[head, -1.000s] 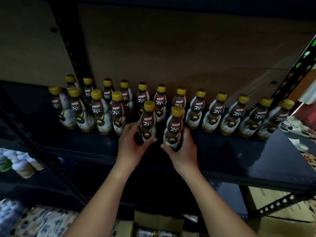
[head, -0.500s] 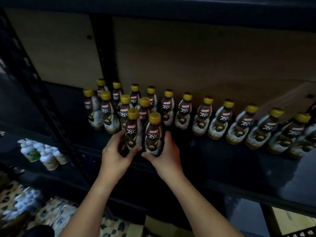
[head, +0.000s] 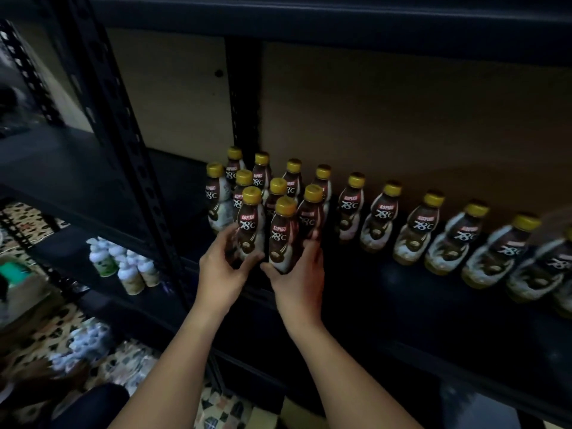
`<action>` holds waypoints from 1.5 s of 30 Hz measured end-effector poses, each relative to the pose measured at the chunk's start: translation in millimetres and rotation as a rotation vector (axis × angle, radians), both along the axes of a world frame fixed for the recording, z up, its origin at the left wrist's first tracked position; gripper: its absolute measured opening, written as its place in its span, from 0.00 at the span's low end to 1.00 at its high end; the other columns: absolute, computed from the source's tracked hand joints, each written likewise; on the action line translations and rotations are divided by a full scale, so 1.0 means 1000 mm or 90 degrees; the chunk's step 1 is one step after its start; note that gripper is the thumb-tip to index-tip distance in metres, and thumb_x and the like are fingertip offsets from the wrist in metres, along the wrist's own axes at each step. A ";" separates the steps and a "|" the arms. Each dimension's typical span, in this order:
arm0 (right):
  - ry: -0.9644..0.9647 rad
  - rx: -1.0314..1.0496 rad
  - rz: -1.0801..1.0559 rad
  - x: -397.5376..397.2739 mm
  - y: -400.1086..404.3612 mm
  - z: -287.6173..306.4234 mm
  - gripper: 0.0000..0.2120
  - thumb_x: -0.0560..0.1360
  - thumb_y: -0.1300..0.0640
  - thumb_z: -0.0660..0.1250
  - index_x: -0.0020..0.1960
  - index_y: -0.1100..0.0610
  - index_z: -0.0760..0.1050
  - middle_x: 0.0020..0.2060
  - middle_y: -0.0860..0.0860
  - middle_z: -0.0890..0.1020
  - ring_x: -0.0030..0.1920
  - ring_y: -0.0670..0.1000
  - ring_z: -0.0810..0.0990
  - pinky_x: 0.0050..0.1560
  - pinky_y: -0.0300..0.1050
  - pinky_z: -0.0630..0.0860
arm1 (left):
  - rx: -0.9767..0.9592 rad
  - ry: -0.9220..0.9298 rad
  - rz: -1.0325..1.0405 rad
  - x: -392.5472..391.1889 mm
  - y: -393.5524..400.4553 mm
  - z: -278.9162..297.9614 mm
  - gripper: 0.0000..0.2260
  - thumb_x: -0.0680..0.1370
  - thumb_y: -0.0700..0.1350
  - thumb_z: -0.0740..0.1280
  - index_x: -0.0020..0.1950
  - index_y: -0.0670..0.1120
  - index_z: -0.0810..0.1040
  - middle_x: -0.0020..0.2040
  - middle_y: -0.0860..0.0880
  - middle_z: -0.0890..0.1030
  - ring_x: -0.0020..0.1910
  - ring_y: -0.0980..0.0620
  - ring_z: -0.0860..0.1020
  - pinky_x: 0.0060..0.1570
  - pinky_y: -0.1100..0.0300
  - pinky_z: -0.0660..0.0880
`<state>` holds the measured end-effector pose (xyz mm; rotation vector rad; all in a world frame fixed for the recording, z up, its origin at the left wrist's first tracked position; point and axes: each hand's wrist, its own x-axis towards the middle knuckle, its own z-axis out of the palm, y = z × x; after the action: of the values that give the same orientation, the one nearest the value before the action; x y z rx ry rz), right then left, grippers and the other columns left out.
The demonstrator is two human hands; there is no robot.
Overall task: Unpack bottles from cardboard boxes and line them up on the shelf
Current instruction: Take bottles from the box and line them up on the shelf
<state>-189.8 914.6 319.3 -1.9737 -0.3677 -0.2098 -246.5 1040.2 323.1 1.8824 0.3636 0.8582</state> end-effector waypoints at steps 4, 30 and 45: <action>-0.019 -0.011 -0.048 0.002 0.004 -0.006 0.37 0.65 0.51 0.83 0.64 0.50 0.63 0.60 0.48 0.68 0.61 0.52 0.75 0.57 0.44 0.78 | 0.019 -0.011 0.011 0.006 0.000 -0.002 0.26 0.73 0.43 0.79 0.69 0.48 0.76 0.59 0.55 0.82 0.59 0.59 0.81 0.58 0.61 0.79; 0.015 0.047 -0.035 0.006 0.000 -0.002 0.34 0.66 0.52 0.82 0.62 0.51 0.65 0.56 0.44 0.66 0.57 0.45 0.72 0.50 0.28 0.68 | 0.026 -0.005 0.044 0.012 0.006 -0.018 0.26 0.72 0.48 0.81 0.67 0.55 0.75 0.57 0.53 0.82 0.58 0.54 0.82 0.60 0.48 0.79; -0.041 0.083 -0.009 -0.022 -0.041 -0.009 0.32 0.67 0.55 0.81 0.62 0.51 0.65 0.49 0.47 0.71 0.46 0.44 0.73 0.49 0.33 0.73 | -0.018 -0.040 0.154 -0.014 -0.046 -0.029 0.30 0.75 0.46 0.78 0.71 0.53 0.66 0.58 0.48 0.75 0.58 0.50 0.76 0.60 0.50 0.76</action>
<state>-212.1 873.2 310.0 -1.8450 -0.3733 -0.2999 -260.3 994.3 294.5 1.8040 0.5698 1.0638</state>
